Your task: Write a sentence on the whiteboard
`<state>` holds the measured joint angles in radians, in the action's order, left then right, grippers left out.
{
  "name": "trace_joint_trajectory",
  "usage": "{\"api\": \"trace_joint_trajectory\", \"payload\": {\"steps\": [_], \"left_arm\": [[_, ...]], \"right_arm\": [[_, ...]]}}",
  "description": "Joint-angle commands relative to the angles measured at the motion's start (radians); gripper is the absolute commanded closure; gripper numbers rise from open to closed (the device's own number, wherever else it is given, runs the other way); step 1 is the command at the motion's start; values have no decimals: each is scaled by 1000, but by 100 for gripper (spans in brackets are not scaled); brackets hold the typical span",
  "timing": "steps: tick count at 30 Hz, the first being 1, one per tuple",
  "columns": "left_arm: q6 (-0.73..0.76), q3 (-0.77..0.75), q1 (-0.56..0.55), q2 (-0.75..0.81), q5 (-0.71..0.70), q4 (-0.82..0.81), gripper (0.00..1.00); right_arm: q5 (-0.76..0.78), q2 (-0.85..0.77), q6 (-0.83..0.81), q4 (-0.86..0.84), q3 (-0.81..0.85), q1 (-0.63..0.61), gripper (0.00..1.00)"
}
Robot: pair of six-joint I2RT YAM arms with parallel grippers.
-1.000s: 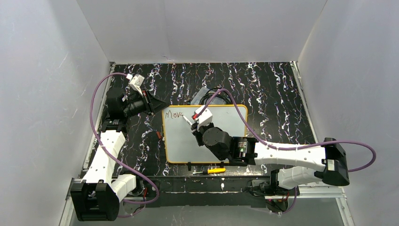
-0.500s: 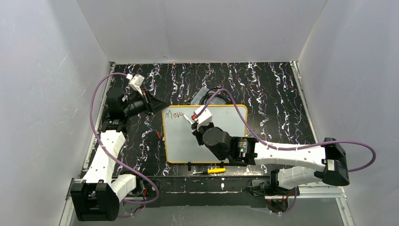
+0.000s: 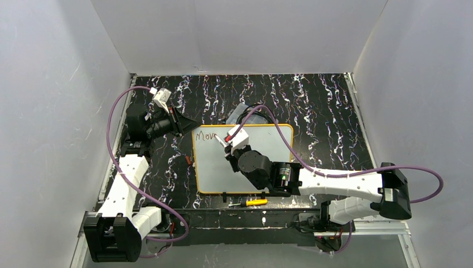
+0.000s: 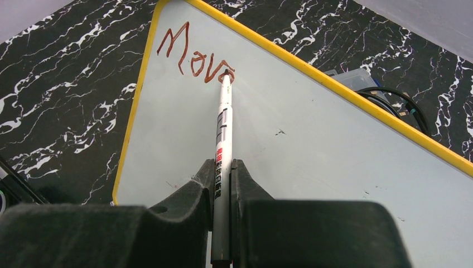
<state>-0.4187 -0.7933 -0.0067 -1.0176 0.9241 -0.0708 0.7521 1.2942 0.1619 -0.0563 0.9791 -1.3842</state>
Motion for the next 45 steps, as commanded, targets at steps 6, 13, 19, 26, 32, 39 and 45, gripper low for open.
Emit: {"api": "trace_joint_trajectory", "payload": {"steps": [6,13,19,26,32,39,45], "left_arm": [[1,2,-18,18,73,31,84],[1,2,-18,18,73,31,84],[1,3,-18,19,71,32,85],[2,2,-17,20,71,35,85],[4,2,-17,22,71,34,84],[5,2,-17,21,70,36,85],[6,2,-17,22,70,36,85]], "right_arm": [[2,1,44,26,4,5,99],[0,-9,61,45,-13,5,99],[-2,-12,71,55,-18,4,99],[6,-25,80,74,-26,2,99],[12,-35,85,89,-30,-1,99],[60,-65,91,114,-31,-1,99],[65,-75,75,114,-33,-1,99]]}}
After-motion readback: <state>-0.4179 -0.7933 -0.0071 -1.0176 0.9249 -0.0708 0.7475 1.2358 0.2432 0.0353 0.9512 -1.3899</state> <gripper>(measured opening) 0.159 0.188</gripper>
